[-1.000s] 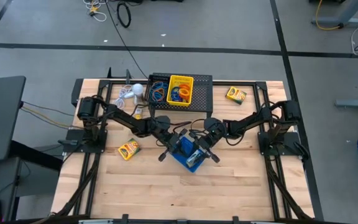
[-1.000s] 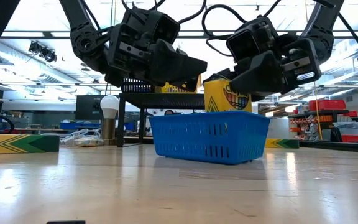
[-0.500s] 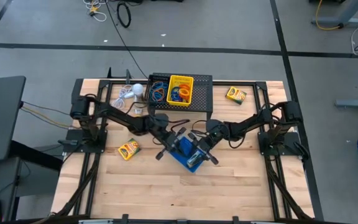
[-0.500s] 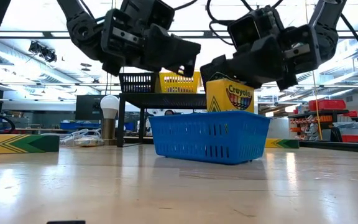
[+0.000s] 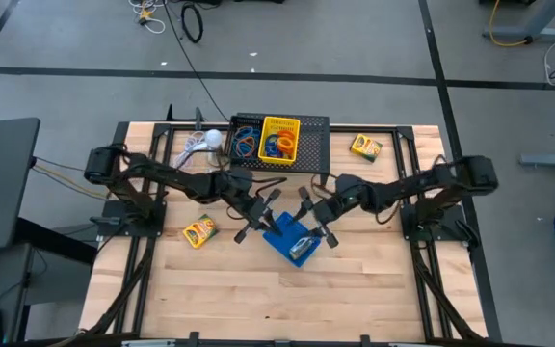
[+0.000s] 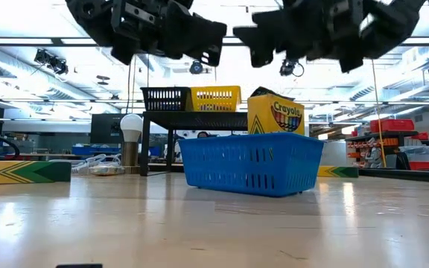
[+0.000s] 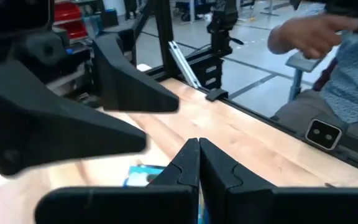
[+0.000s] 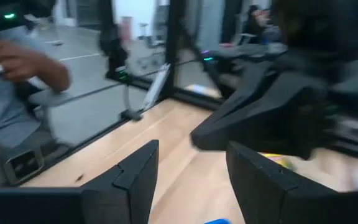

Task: Pick & Place Office Desk Supplies
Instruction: Put the big yellow crayon box into the blue basket

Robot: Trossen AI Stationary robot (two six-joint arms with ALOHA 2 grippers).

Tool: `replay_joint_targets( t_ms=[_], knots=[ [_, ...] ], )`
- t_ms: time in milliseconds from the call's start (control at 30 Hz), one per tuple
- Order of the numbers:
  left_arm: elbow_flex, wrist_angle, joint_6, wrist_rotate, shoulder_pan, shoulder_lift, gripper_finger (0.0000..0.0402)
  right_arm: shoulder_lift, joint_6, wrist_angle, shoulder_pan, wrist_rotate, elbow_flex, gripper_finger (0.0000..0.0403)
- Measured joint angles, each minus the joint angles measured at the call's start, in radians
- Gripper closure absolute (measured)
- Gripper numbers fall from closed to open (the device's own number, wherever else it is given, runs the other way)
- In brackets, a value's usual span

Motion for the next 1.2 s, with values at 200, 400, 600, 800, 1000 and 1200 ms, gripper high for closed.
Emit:
replay_joint_targets(
  t_ms=[200,400,600,800,1000,1200],
  knots=[
    [0.0,-0.198,0.053,-0.172,0.001,-0.152,0.0395,-0.216,-0.005,-0.303,0.049,0.287,0.001,0.0206],
    [0.0,-0.393,0.089,-0.469,0.002,-0.326,0.0395,-0.412,0.063,-0.7,0.115,0.658,0.0,0.0206],
    [0.0,-0.516,0.174,-0.648,0.015,-0.474,0.0394,-0.485,0.202,-0.988,0.098,0.836,0.0,0.0206],
    [0.001,-0.641,0.354,-0.612,0.047,-0.576,0.0394,-0.474,0.261,-1.15,0.005,0.853,-0.001,0.0206],
    [0.001,-0.775,0.324,-0.392,0.099,-0.651,0.0388,-0.474,0.259,-1.249,-0.181,0.867,-0.001,0.0206],
    [0.001,-0.881,0.322,-0.213,0.121,-0.682,0.0382,-0.471,0.167,-1.324,-0.401,0.815,-0.001,0.0206]
  ],
)
